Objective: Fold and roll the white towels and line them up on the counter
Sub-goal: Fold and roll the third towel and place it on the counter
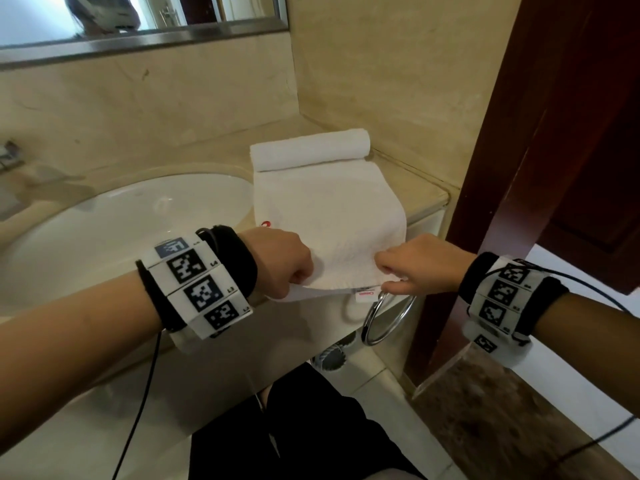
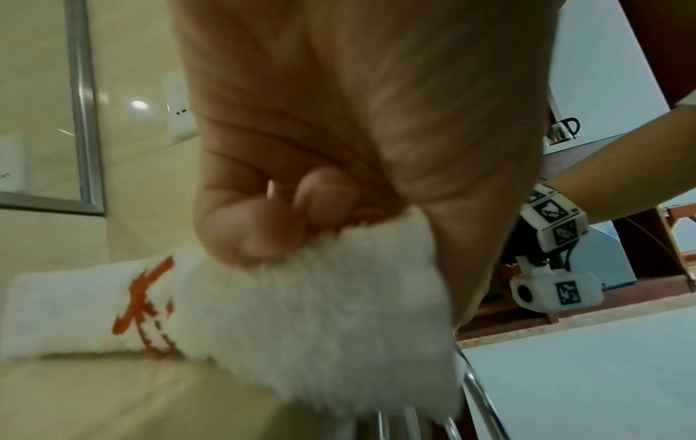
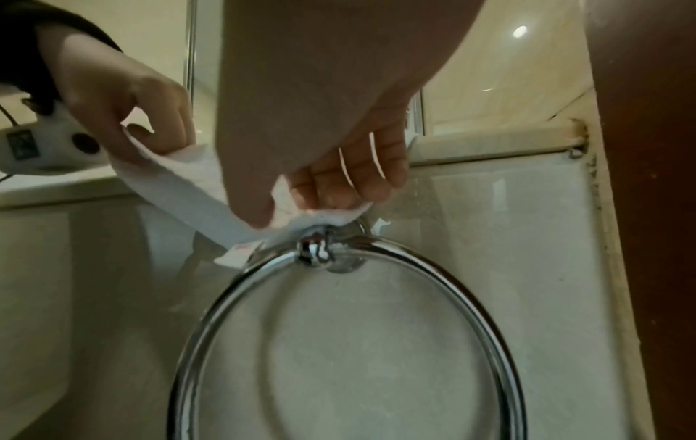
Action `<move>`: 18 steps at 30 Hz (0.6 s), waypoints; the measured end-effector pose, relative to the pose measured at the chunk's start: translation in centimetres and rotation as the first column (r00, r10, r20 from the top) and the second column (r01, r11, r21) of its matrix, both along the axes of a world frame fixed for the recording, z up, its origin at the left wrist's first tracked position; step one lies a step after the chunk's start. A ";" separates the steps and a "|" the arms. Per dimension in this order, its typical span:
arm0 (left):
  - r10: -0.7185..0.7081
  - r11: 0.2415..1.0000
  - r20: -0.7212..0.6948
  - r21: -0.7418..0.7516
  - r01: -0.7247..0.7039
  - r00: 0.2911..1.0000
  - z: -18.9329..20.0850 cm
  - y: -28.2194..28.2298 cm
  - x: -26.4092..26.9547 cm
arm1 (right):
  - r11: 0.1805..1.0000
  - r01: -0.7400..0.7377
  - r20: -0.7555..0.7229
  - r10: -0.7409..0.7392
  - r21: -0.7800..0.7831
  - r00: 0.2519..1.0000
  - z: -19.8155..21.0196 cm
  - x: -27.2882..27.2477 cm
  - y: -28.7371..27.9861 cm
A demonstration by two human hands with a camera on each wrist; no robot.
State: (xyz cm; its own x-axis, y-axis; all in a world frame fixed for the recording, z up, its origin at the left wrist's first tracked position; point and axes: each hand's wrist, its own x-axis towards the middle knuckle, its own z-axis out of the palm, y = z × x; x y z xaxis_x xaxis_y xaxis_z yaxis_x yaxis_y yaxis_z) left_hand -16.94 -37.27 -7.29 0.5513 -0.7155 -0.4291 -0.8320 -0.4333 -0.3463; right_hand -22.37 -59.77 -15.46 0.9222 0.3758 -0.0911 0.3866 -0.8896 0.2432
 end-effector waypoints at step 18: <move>-0.016 0.996 0.030 0.091 0.013 0.999 -0.1 1.3 0.1 | 0.989 -0.132 -0.052 0.129 -0.061 0.990 -0.2 0.1 1.2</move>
State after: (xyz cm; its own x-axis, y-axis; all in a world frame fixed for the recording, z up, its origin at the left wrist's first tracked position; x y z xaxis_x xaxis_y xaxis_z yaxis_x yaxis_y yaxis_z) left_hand -16.84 -35.96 -7.44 0.5551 -0.6825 -0.4754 -0.8263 -0.3869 -0.4094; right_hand -22.23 -58.58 -15.62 0.8596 0.4846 -0.1621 0.5110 -0.8138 0.2769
